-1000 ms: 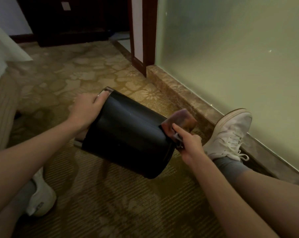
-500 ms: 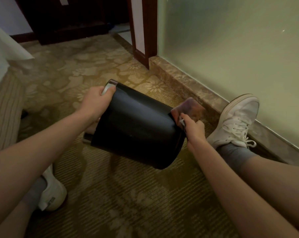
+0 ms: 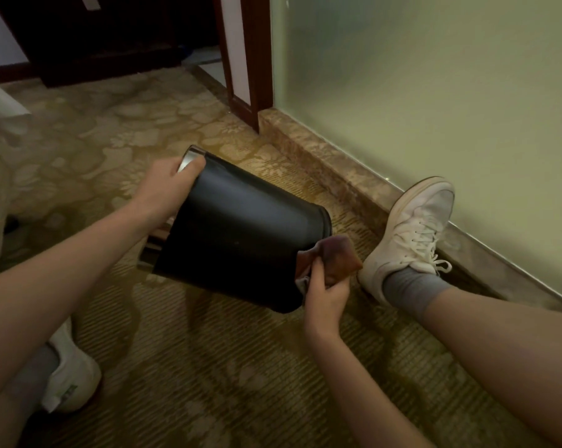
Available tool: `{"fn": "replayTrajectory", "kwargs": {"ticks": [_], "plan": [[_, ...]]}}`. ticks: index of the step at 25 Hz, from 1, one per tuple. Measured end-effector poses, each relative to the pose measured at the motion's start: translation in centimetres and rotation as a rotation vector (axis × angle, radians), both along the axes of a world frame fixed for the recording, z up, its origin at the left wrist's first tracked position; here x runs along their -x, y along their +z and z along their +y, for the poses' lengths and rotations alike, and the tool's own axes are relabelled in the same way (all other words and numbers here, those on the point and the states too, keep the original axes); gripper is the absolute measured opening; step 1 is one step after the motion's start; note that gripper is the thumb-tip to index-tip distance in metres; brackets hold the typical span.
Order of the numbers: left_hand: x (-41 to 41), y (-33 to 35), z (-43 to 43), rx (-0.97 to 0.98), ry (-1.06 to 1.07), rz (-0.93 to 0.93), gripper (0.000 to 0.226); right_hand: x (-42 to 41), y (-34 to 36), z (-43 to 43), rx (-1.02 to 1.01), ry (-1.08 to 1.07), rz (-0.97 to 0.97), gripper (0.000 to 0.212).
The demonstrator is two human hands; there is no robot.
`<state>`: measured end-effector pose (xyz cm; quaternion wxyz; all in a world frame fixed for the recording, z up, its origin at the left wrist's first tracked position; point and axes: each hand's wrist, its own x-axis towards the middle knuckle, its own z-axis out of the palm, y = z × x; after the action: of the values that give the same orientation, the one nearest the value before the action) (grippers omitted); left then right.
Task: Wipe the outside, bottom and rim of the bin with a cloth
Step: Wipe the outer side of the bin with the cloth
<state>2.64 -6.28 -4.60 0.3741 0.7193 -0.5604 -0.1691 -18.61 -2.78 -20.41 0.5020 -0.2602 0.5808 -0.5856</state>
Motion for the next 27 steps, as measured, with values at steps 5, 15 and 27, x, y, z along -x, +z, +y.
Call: {"fn": "replayTrajectory", "kwargs": {"ticks": [5,15,27], "plan": [[-0.5,1.4,0.8,-0.082,-0.133,0.164,0.008,2.7,2.8,-6.4,-0.203,0.195,0.03,0.02],[-2.7,0.1,-0.3,-0.237,0.001,0.559,0.009,1.4,3.0,-6.6,-0.042,0.127,-0.043,0.024],[-2.6,-0.6,1.1,-0.156,-0.063,0.474,0.012,0.5,3.2,-4.0,-0.025,0.117,0.194,0.024]]}}
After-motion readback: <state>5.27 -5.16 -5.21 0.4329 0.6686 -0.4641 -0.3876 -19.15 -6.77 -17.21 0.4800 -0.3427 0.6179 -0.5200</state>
